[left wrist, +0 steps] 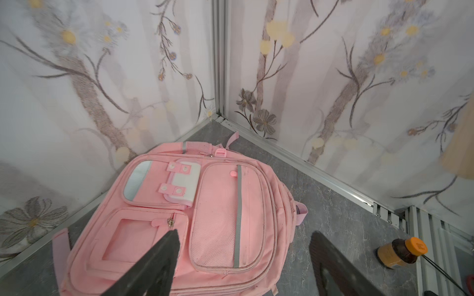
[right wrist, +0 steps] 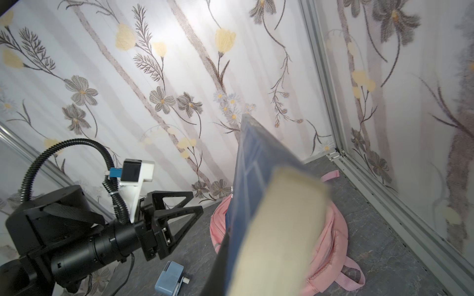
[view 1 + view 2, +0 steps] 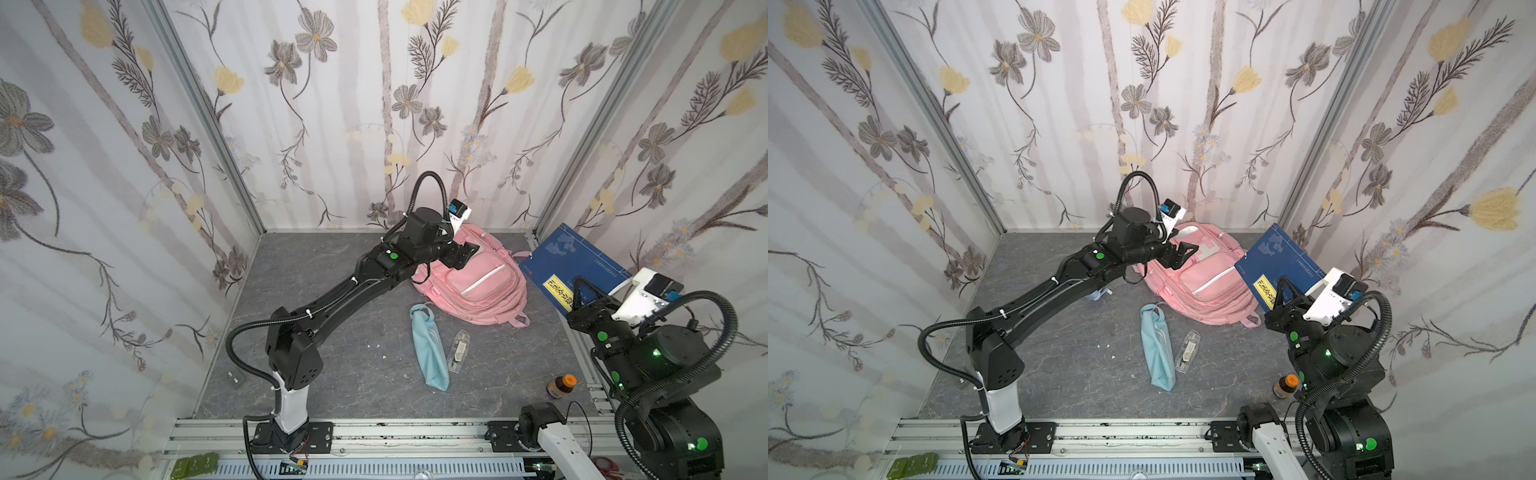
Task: Pack books, pencil case, and school supplies into a backpack
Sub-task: Open the student bag at the top-right of the table.
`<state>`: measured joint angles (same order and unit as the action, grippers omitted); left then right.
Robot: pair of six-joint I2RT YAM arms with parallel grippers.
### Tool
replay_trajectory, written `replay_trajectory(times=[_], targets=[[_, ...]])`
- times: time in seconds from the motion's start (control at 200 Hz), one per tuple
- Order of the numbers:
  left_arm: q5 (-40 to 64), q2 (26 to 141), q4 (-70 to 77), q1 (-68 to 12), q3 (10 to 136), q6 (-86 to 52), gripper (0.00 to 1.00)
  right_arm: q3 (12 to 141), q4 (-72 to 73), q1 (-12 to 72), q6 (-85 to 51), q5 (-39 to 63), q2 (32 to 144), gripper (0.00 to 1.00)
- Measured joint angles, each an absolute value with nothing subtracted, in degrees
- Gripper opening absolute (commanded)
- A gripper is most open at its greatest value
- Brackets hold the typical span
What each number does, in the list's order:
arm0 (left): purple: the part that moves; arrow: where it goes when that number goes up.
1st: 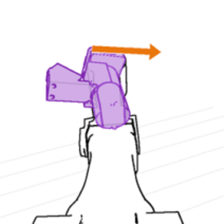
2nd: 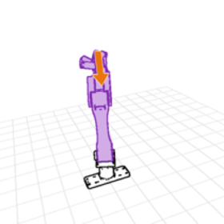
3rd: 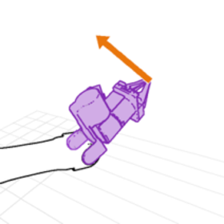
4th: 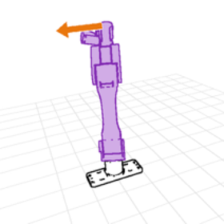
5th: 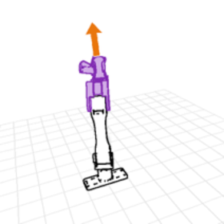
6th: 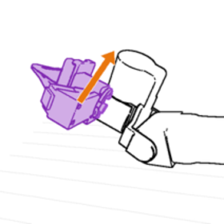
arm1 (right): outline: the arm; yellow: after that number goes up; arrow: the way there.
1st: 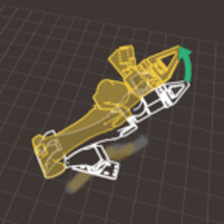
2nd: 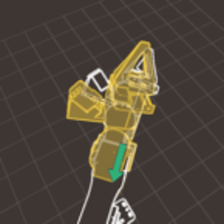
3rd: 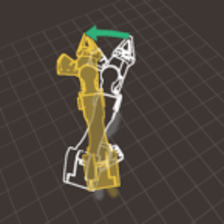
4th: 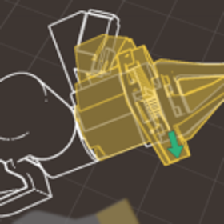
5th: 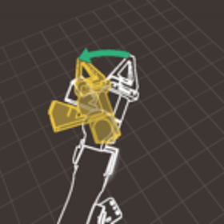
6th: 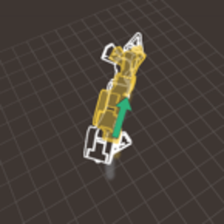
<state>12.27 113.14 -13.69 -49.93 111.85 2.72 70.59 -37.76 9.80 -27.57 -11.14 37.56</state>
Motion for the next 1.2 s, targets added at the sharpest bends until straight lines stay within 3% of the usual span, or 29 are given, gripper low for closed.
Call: replay_trajectory(times=[0.23, 0.575, 1.204], targets=[[11.42, 125.43, -16.16, -54.0, 120.29, 6.83, 0.81, 72.1, -40.77, 9.78, -27.57, -15.4, 35.92, 0.0], [1.32, 136.16, -16.58, -56.95, 125.73, 9.08, 0.78, 69.19, -42.19, 9.8, -29.06, -16.25, 34.5, 0.0], [-9.47, 145.62, -18.65, -59.29, 132.42, 11.77, 0.69, 65.12, -43.83, 9.8, -32.99, -12.14, 32.99, 0.0]])
